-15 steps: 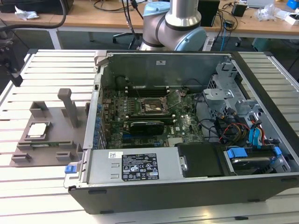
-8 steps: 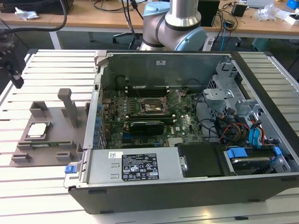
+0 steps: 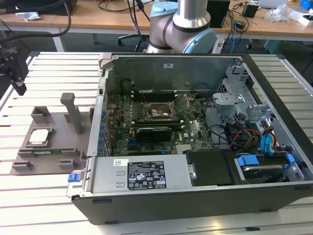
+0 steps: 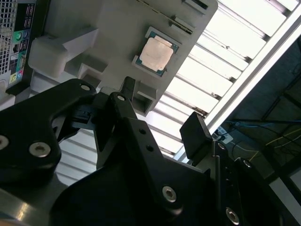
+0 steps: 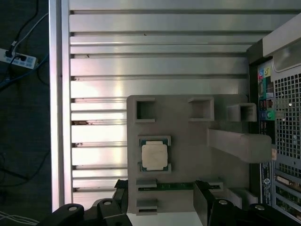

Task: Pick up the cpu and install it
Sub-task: 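Pick up the cpu and move it towards the insertion slot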

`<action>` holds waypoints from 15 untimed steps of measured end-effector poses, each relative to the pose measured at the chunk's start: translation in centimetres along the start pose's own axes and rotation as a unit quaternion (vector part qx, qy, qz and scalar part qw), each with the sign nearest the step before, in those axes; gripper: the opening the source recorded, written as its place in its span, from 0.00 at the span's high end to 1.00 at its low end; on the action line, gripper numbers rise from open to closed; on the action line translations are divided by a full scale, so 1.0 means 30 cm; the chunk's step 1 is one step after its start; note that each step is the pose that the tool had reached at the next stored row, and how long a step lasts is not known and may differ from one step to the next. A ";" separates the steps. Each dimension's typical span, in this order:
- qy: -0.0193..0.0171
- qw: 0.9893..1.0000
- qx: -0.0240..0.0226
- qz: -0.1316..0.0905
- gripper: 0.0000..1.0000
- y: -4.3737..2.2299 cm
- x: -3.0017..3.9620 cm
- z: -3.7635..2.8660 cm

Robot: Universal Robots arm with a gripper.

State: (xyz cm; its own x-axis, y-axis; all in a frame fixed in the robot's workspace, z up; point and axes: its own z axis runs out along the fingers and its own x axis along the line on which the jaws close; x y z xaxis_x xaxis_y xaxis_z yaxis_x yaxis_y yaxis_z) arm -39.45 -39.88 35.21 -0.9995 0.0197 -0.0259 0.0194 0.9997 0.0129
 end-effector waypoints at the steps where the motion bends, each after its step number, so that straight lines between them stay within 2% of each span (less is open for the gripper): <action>1: 0.000 1.000 0.000 0.000 0.34 0.000 0.000 0.001; 6: 0.000 1.000 0.000 0.000 0.34 0.000 0.000 0.012; 12: 0.000 1.000 0.000 0.004 0.34 -0.001 0.001 0.047; 15: 0.000 1.000 0.003 0.005 0.34 -0.001 0.001 0.056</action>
State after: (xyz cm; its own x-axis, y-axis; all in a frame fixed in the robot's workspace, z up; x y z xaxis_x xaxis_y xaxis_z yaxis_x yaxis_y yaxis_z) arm -39.44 -39.89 33.52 -0.9992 0.0292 -0.0261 0.0290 0.9995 0.0078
